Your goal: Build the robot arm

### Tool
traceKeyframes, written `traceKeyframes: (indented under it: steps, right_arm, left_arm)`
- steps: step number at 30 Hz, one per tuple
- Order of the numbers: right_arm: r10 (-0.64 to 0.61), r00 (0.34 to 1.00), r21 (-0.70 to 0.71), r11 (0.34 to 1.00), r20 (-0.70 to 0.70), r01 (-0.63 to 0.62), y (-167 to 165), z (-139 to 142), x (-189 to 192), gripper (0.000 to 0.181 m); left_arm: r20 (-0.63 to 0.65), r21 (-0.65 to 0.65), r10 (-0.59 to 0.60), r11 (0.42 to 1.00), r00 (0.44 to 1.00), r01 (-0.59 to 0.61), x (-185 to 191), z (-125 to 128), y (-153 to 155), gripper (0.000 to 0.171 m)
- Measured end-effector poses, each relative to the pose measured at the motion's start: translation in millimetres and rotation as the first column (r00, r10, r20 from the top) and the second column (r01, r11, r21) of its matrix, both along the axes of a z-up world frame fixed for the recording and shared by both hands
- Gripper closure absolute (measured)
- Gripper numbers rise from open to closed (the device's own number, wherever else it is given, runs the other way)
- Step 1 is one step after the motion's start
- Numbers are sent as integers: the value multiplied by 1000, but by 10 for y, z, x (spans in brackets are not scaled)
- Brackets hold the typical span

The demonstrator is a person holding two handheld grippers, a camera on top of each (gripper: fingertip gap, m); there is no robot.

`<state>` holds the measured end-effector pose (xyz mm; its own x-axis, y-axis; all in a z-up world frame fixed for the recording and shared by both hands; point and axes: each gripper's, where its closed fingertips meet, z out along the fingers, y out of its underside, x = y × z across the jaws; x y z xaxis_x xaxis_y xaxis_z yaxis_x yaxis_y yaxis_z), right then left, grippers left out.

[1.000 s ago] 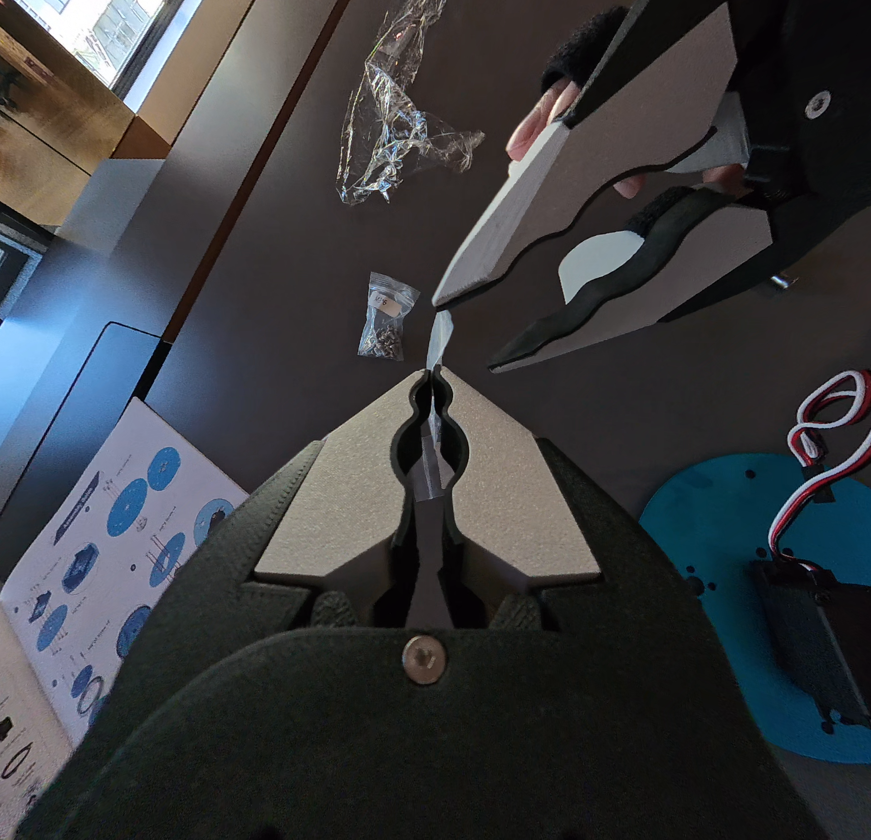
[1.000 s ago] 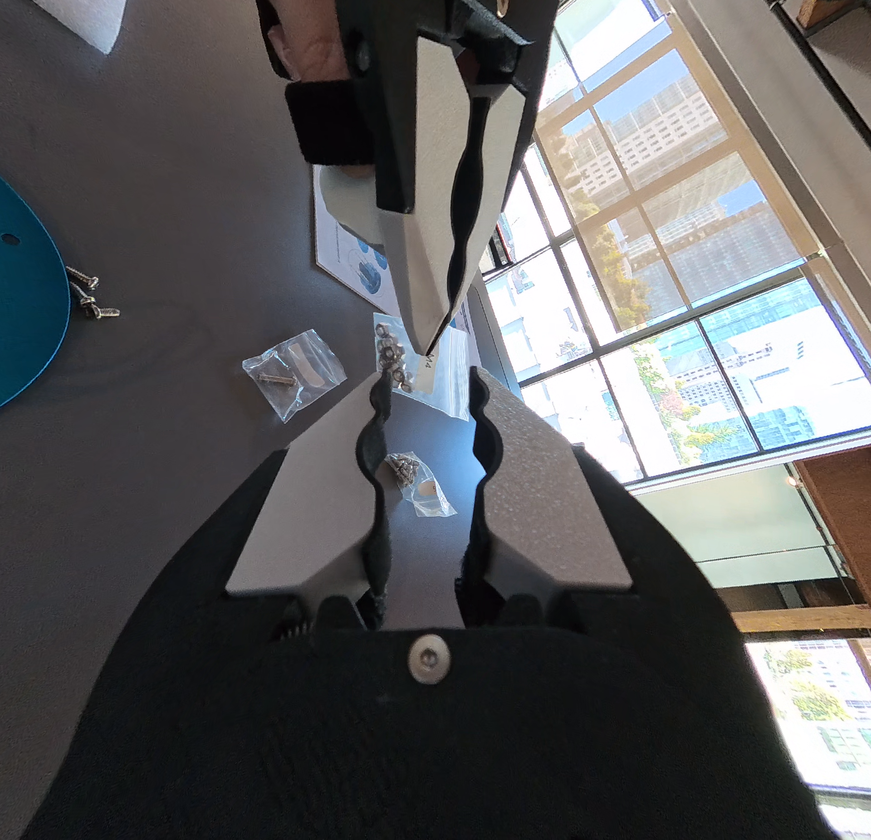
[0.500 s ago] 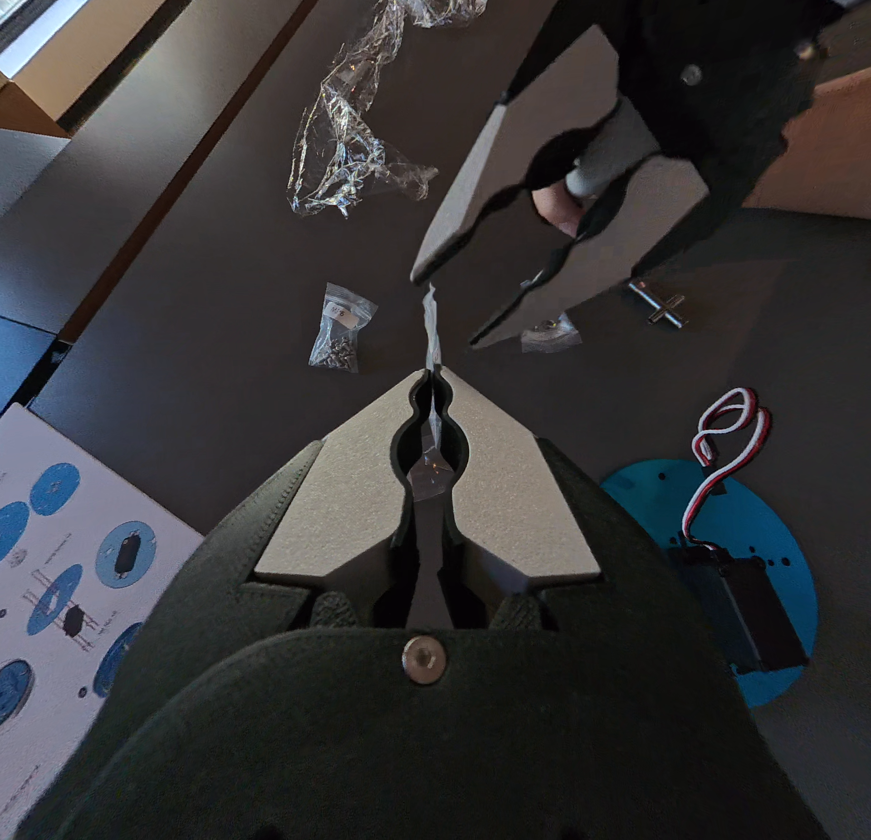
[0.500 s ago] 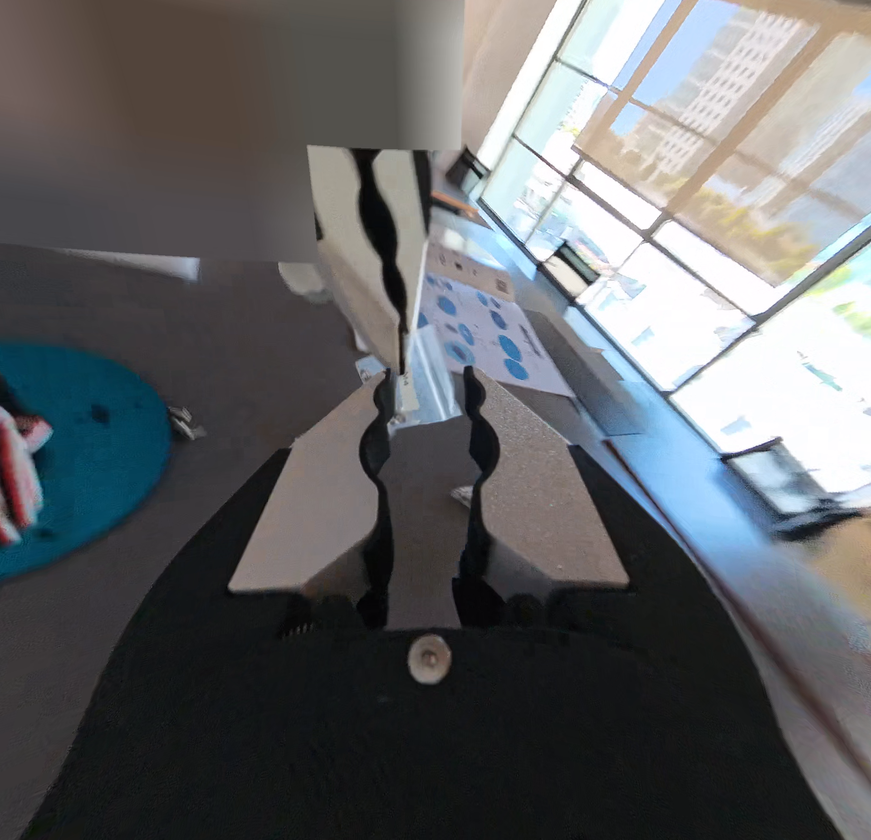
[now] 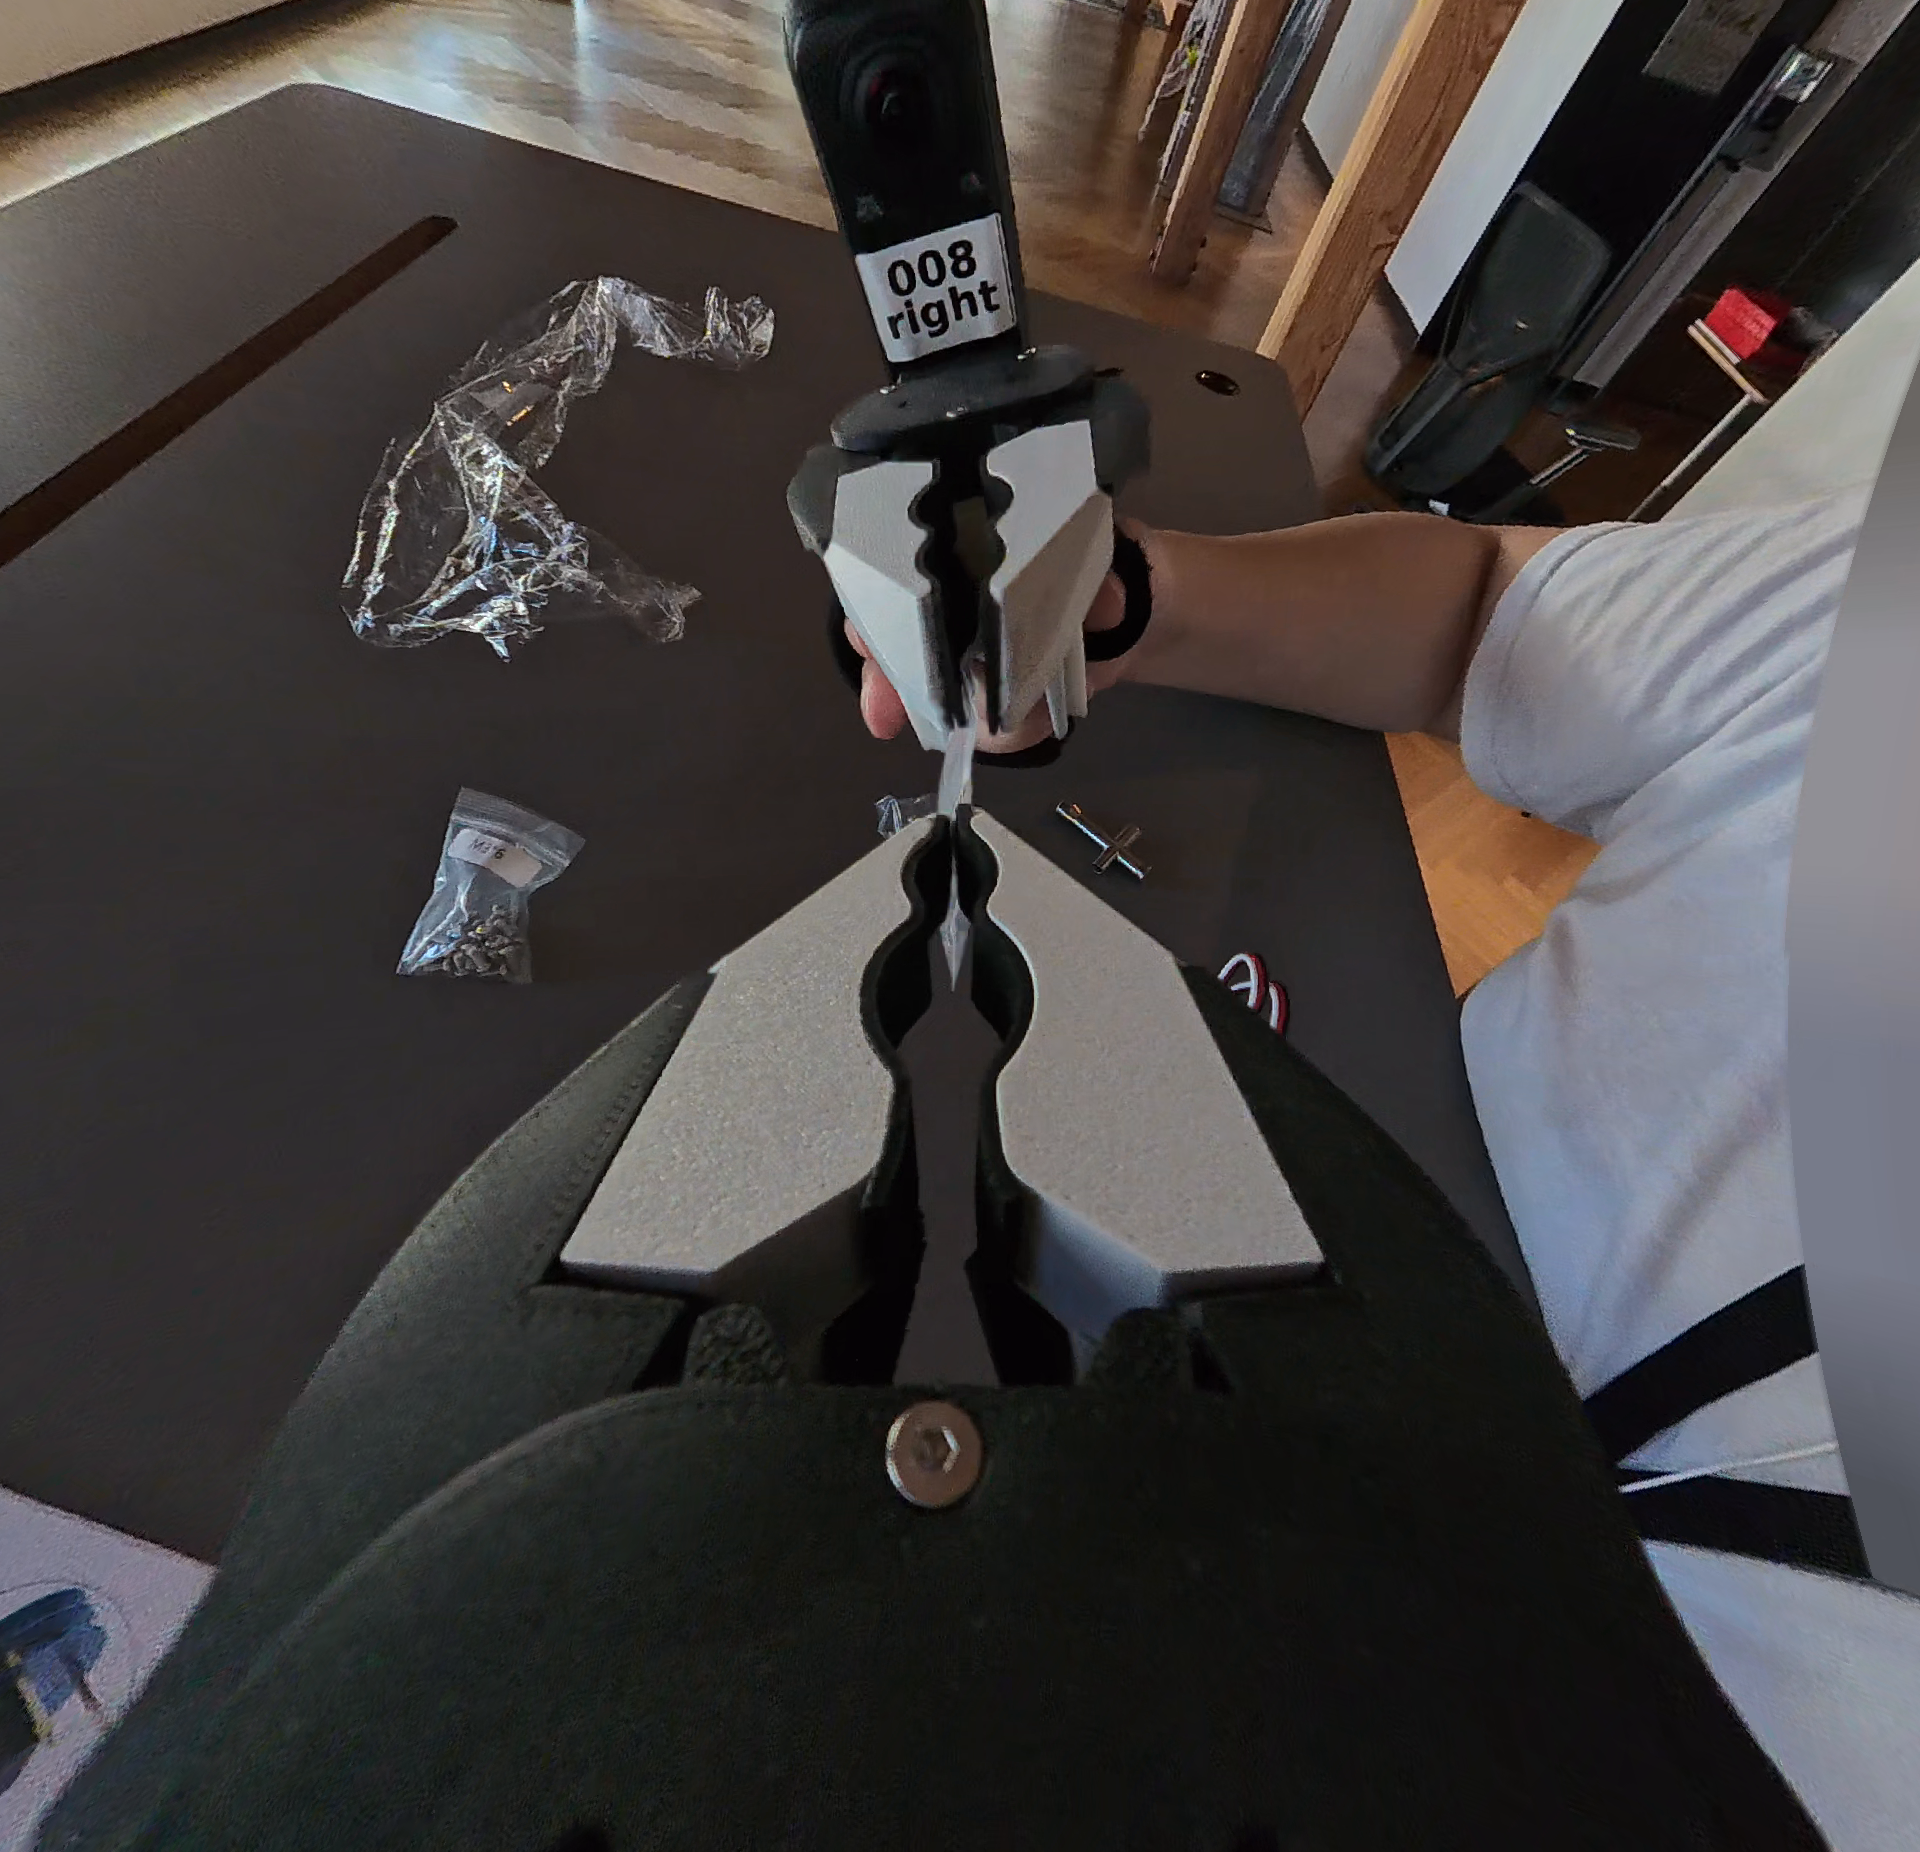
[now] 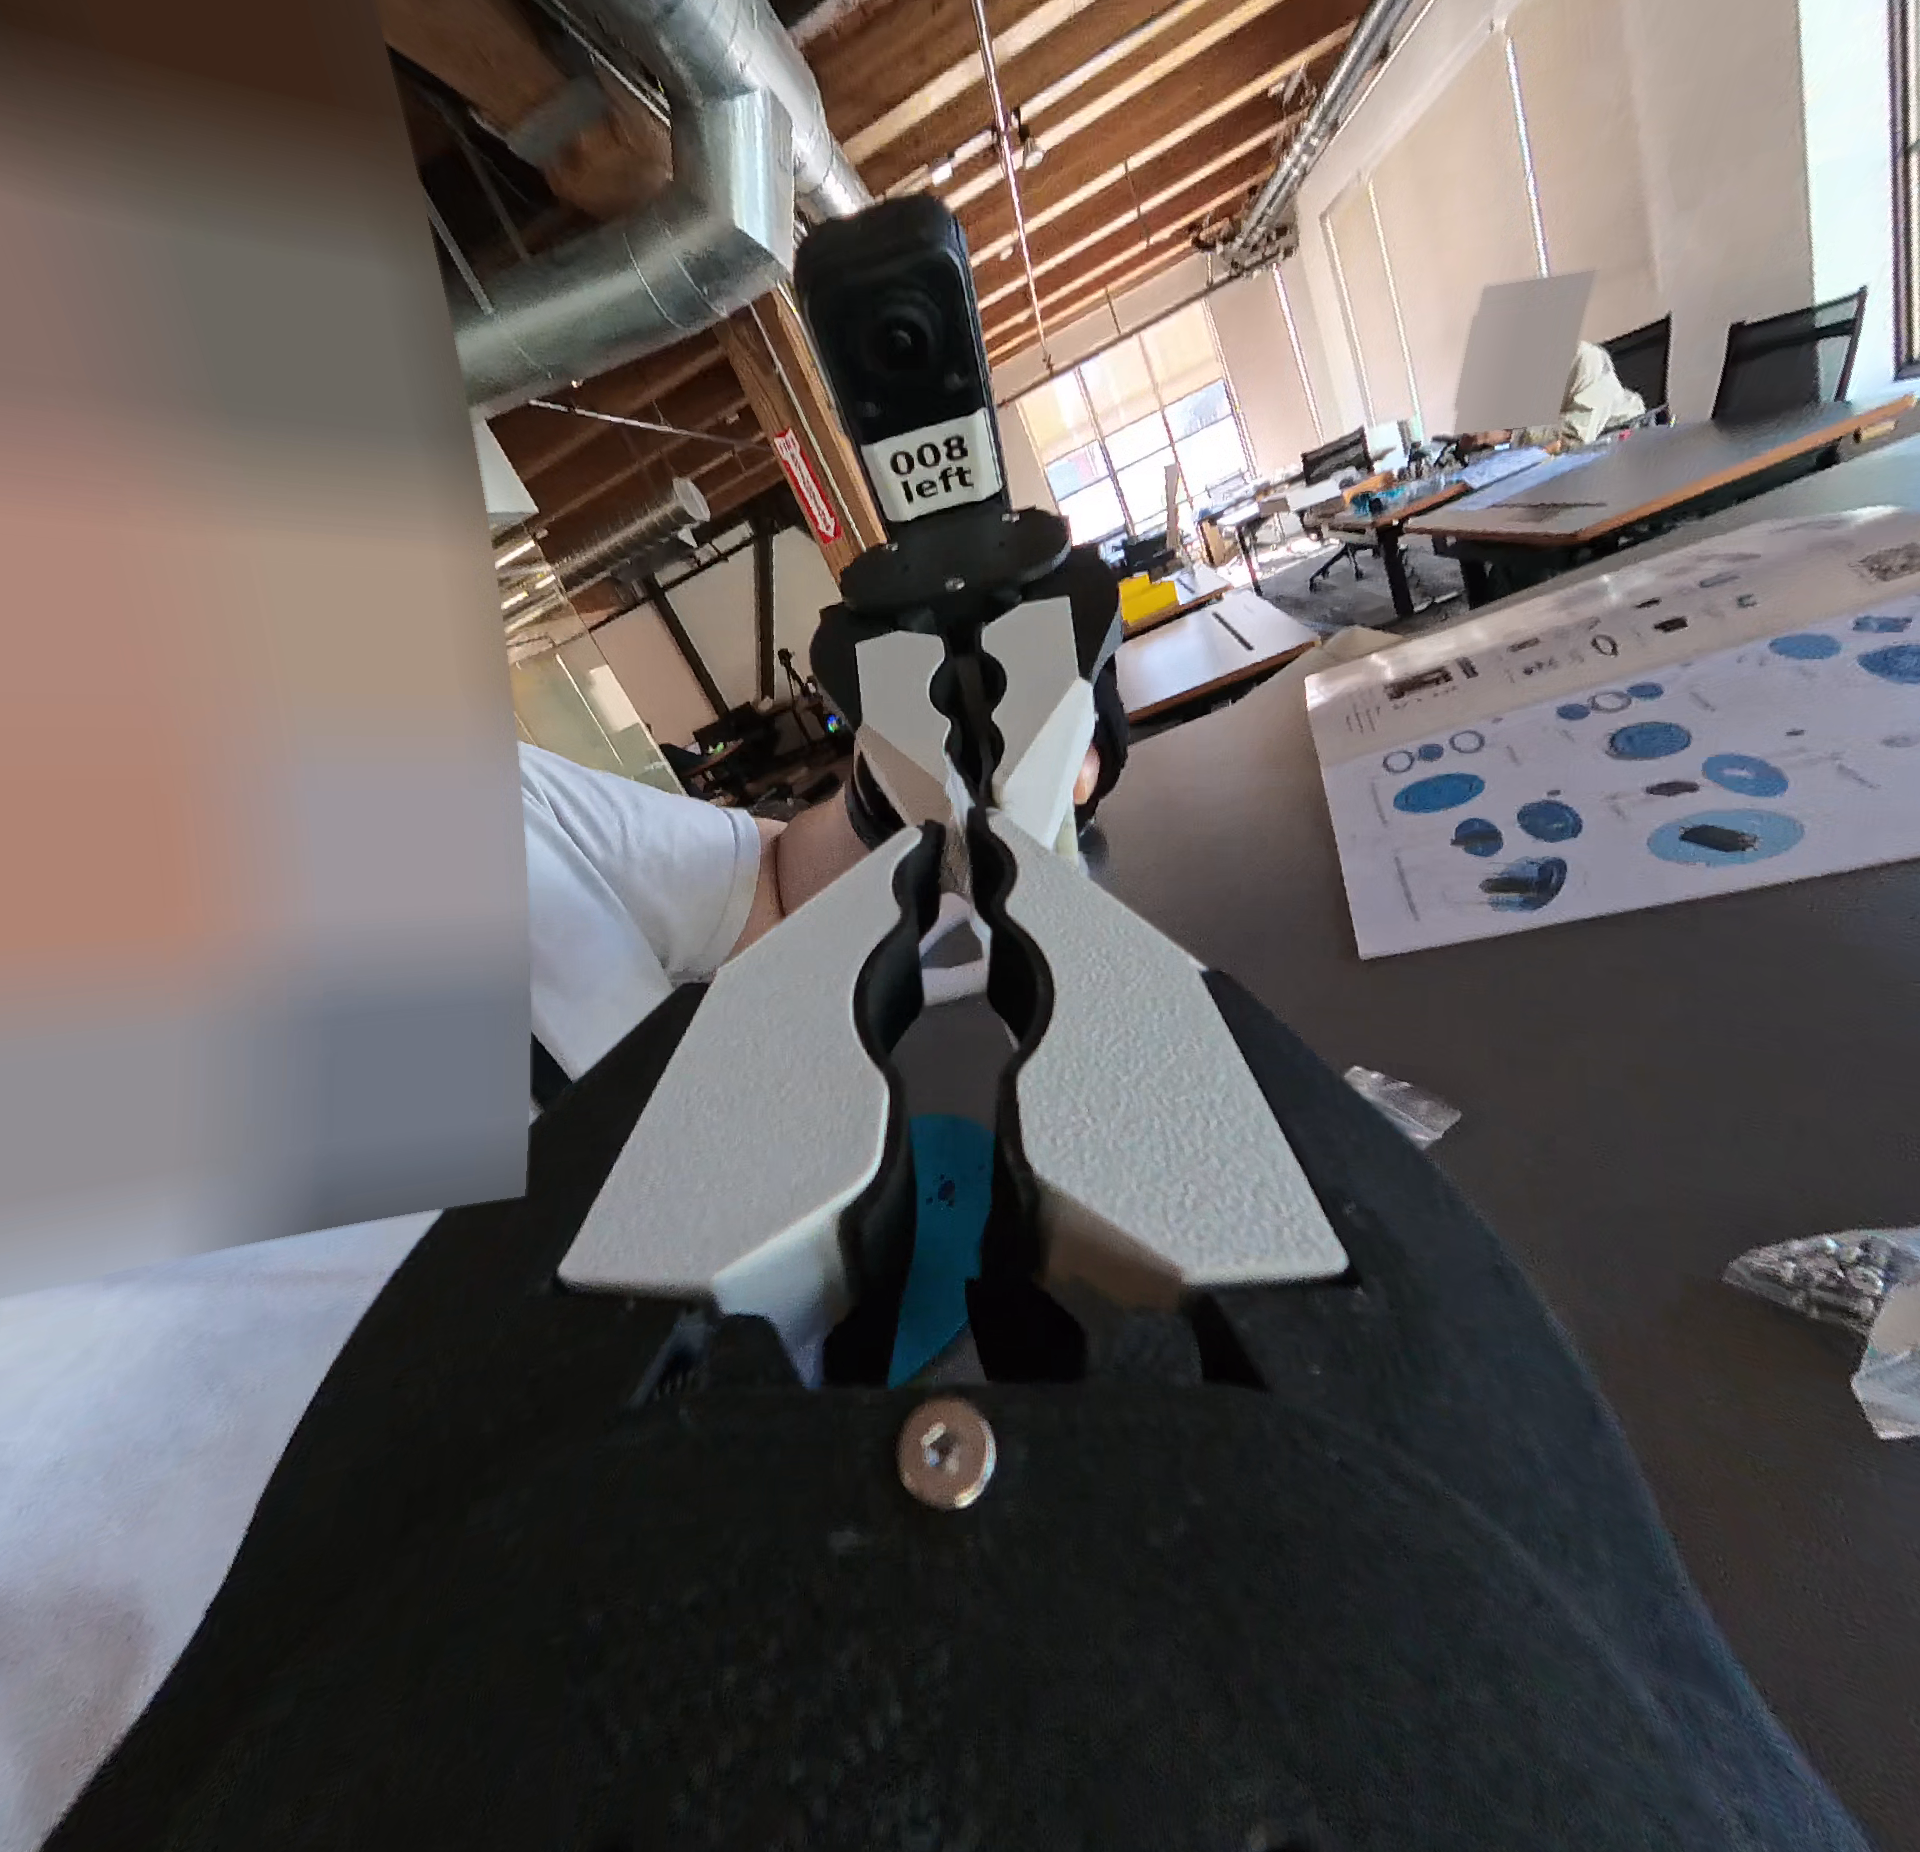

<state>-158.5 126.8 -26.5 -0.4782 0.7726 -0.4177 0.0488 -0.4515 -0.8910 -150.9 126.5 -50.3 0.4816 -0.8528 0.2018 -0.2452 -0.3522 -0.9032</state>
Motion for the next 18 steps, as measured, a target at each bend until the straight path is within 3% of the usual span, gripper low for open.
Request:
traceKeyframes:
  steps: [14,16,18]
  right_arm:
    - [8,999,-41,999,45,-6,16,-33,-15,181]
    - [6,999,-13,1000,51,-6,3,-50,-13,181]
    - [-1,998,11,1000,55,0,-2,-65,-17,181]
  left_arm:
    - [48,-35,-16,999,999,17,21,-5,-9,171]
    - [63,-24,10,1000,998,-9,-8,27,39,153]
    - [91,-19,-5,1000,996,6,-19,81,32,146]
